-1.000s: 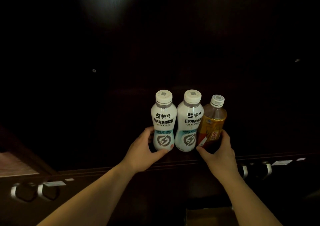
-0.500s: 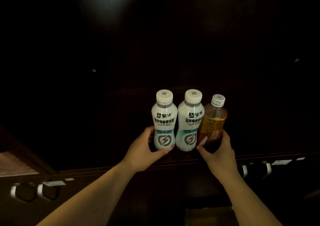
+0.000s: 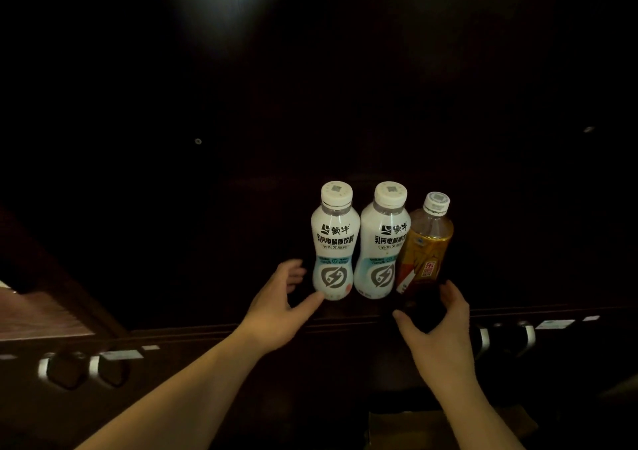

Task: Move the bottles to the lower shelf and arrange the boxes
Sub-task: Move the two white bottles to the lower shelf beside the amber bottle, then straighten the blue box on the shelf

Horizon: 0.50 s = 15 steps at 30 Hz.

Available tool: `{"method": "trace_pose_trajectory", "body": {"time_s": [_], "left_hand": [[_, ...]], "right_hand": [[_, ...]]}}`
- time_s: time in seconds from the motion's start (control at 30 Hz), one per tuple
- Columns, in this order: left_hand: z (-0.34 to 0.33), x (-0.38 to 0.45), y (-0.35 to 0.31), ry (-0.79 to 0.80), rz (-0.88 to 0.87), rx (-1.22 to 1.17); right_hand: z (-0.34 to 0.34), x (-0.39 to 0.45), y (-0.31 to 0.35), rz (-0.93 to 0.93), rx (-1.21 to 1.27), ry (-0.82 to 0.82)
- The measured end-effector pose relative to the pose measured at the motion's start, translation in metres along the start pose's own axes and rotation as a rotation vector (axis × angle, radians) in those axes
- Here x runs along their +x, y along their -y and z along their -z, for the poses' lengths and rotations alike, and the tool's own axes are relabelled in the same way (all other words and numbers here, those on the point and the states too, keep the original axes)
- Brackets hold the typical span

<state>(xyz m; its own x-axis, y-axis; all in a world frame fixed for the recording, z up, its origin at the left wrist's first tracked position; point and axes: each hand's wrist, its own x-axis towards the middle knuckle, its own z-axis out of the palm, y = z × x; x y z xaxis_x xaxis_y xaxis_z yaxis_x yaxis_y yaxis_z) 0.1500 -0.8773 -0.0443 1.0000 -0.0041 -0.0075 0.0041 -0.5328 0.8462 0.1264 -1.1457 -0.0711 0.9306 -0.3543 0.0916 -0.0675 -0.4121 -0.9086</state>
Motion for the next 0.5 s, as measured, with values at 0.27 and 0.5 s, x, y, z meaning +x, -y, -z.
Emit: {"method": "trace_pose_trajectory", "body": {"time_s": [0.27,0.5], "left_hand": [[0.081,-0.045,-0.006,-0.003,-0.095,0.388],[0.235,-0.125,-0.013,-0.097,-0.248,0.695]], "right_hand": [[-0.050,-0.079,0.080,0.249,-0.081,0.114],[-0.133,-0.139,0.209,0.555,-0.107,0.421]]}}
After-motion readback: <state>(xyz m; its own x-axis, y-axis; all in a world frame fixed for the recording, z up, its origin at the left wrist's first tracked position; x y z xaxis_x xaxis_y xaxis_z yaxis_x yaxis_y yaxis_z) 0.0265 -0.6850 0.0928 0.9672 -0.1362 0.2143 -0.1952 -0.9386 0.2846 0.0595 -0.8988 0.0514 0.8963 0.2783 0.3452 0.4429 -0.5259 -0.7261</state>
